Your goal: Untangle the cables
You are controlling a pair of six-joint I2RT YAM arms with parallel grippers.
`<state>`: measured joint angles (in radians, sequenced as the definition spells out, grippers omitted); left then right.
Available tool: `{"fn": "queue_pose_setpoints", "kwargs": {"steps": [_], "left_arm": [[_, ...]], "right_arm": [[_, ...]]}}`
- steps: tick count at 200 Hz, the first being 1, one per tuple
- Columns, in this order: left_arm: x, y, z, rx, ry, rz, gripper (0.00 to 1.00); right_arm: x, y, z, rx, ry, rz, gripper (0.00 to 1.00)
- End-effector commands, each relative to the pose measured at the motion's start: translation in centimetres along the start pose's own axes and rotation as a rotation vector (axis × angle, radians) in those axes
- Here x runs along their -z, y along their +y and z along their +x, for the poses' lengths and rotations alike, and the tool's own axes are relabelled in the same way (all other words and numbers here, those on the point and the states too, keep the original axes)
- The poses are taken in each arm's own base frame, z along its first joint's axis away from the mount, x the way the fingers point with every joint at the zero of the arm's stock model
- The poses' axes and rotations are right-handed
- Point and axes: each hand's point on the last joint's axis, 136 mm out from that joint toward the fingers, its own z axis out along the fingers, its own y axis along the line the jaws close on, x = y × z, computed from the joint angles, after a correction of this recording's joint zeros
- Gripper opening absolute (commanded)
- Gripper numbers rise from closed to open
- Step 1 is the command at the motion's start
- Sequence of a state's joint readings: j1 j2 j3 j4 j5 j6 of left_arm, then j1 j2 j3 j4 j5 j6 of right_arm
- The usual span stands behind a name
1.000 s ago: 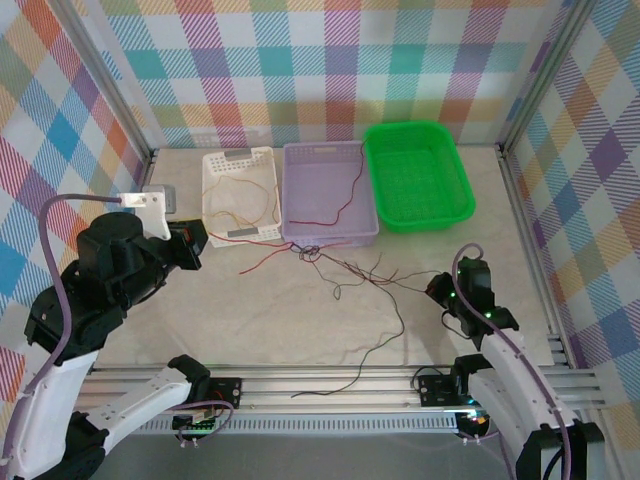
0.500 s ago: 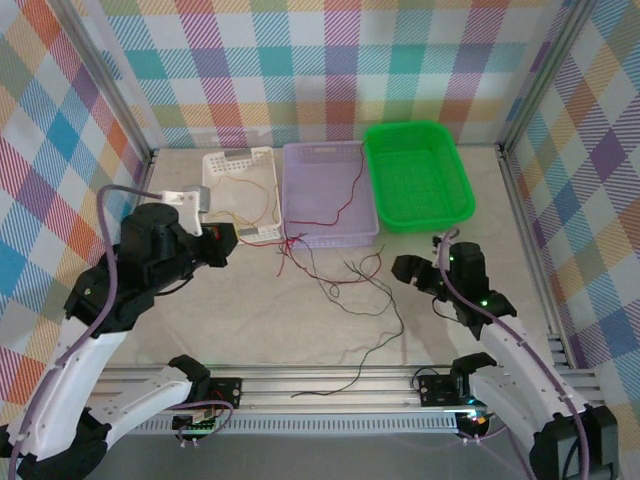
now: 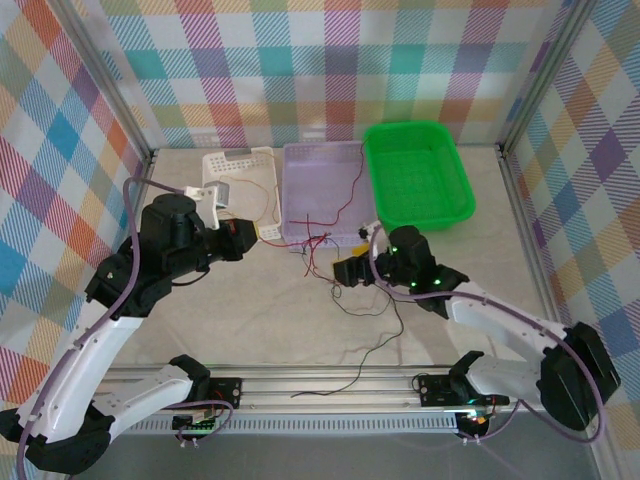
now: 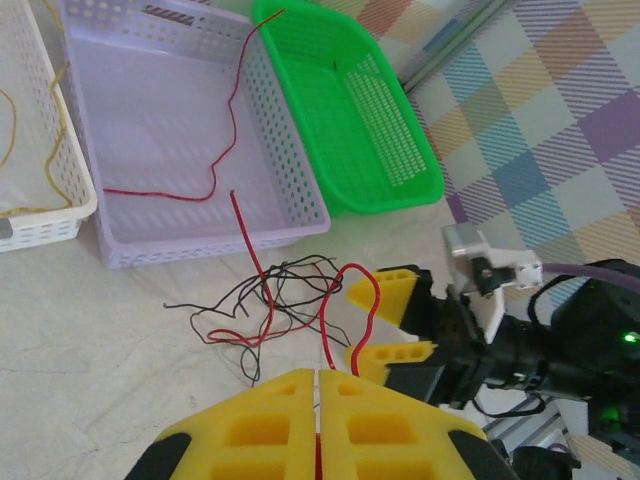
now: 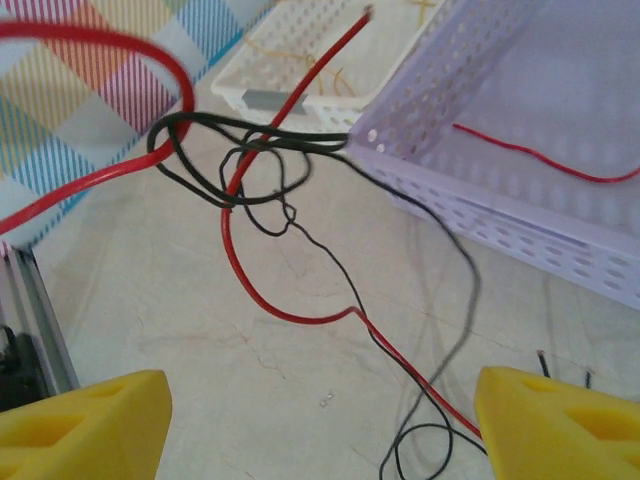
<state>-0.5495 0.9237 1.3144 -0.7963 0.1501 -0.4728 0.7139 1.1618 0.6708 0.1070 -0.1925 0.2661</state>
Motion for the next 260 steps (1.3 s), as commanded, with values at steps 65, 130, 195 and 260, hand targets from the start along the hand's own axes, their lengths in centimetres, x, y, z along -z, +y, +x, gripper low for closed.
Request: {"fn": "queue_pose_setpoints", "kwargs": {"steps": [65, 130, 195, 260], "left_arm": [[-0.2, -0.8, 0.2, 0.02, -0.004, 0.053, 0.0], [0.6, -0.9, -0.2, 0.005, -0.025, 0.048, 0.0], [4.0, 0.5, -1.1, -0.07, -0.096, -0.057, 0.0], [5.7, 1.1, -1.4, -0.101, -0.127, -0.101, 0.0]], "right_arm": [[-1.9, 1.9, -6.3, 0.175, -0.248, 0.041, 0.73], [-2.6, 0.4, -6.2, 0.178, -0.256, 0.111, 0.23], [0.2, -2.2, -4.0, 0.135, -0.24, 0.218, 0.0], [5.0, -7.4, -0.9, -0.099, -0.274, 0.333, 0.0]]}}
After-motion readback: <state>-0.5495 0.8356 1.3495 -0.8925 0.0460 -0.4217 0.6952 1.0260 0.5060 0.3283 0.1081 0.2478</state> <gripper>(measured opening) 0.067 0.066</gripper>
